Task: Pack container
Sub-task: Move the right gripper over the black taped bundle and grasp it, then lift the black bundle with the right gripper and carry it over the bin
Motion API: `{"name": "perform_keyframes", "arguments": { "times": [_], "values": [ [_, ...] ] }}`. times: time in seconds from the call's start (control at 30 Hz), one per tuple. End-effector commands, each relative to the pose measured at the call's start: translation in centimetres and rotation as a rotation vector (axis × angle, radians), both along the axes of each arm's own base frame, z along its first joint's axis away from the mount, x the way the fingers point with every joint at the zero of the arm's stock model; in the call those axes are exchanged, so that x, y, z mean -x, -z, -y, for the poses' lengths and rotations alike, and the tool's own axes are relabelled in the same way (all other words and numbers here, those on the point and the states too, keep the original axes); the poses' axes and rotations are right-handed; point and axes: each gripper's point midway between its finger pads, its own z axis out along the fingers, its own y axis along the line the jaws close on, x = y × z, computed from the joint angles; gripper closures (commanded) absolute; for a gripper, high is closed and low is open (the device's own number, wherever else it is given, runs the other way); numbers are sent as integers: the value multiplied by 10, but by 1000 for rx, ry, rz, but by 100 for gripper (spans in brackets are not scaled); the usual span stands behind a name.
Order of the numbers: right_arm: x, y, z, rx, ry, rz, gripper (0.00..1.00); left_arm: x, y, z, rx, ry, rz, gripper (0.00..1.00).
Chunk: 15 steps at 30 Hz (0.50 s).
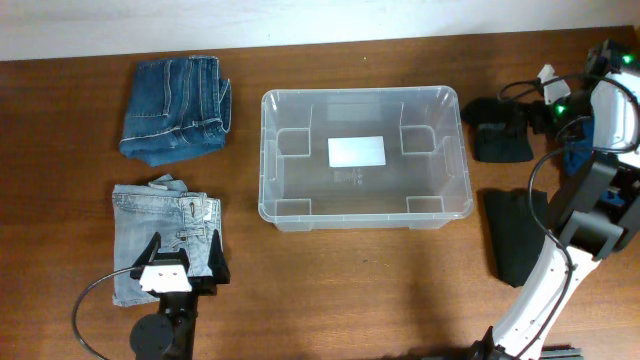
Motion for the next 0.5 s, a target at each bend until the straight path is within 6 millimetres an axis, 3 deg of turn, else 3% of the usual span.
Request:
{"name": "perform_keyframes", "arguments": {
  "times": [0.0,0.27,0.47],
  "values": [
    [-6,5,7,19,-29,26,2,0,2,1,-19,5,-1,1],
    [-22,4,7,2,-42,101,2,0,2,1,-19,5,-1,1],
    [-20,24,2,-36,-42,71,1,0,2,1,-19,5,-2,1]
  ]
}}
